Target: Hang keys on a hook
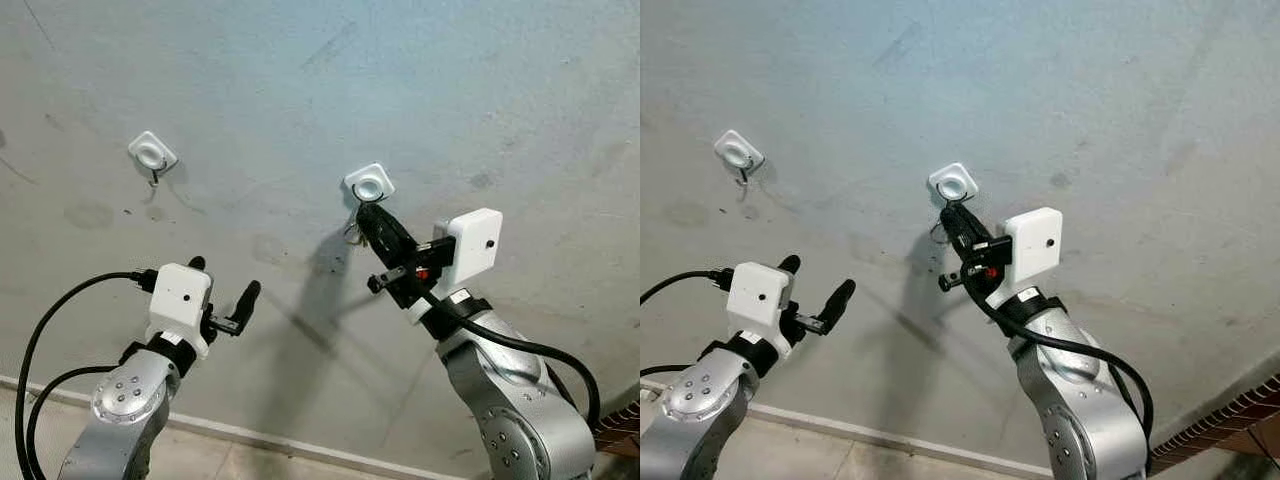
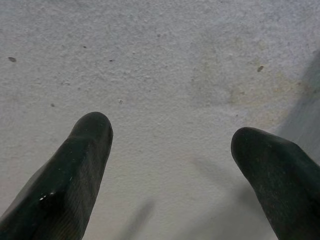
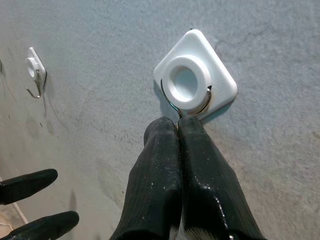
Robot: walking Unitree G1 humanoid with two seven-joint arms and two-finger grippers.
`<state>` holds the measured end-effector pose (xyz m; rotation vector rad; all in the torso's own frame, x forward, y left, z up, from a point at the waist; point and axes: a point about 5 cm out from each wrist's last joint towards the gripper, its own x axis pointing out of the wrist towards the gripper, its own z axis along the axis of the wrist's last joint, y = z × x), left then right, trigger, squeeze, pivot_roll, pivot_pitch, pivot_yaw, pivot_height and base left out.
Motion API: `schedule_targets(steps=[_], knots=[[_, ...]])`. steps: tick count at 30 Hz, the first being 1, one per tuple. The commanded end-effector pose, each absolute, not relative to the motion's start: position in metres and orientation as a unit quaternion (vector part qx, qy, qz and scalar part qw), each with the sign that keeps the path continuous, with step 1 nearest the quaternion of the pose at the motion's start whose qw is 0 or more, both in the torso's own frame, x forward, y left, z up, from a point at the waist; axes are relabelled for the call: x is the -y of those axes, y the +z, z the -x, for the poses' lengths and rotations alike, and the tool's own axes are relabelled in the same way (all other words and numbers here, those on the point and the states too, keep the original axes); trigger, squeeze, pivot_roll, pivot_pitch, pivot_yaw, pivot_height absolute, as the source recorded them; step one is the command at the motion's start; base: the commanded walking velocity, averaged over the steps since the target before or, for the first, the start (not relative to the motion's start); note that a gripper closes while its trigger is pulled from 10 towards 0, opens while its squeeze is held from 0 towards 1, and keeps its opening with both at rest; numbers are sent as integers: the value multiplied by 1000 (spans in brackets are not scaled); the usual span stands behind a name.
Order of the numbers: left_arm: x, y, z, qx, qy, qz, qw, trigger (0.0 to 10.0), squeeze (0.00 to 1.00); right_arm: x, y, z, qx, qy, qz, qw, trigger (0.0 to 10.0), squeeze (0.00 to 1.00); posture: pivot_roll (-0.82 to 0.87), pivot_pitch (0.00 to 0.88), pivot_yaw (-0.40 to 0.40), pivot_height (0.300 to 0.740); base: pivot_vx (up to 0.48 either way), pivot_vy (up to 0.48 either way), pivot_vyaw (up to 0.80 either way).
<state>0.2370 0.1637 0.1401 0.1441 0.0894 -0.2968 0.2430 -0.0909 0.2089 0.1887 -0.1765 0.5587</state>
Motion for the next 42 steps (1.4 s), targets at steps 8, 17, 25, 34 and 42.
schedule_targets(steps=[8,17,25,34,42], knots=[[-163,146,-240,-34,-156,-79,984,10000,0,93,213,-252,98,252,-98,958,10000,0,234,0,-38,740,0,0,0],[-163,146,-239,-35,-161,-75,984,10000,0,107,211,-244,95,245,-131,956,10000,0,229,0,-36,740,0,0,0],[-162,146,-242,-33,-167,-75,983,10000,0,110,221,-237,104,292,-176,934,10000,0,223,0,-29,740,0,0,0],[-162,146,-242,-34,-169,-75,982,10000,0,108,224,-229,97,340,-185,917,10000,0,224,0,-27,740,0,0,0],[-154,151,-243,-30,-211,-57,975,10000,0,105,226,-239,104,305,-177,930,10000,0,231,0,-33,740,0,0,0]])
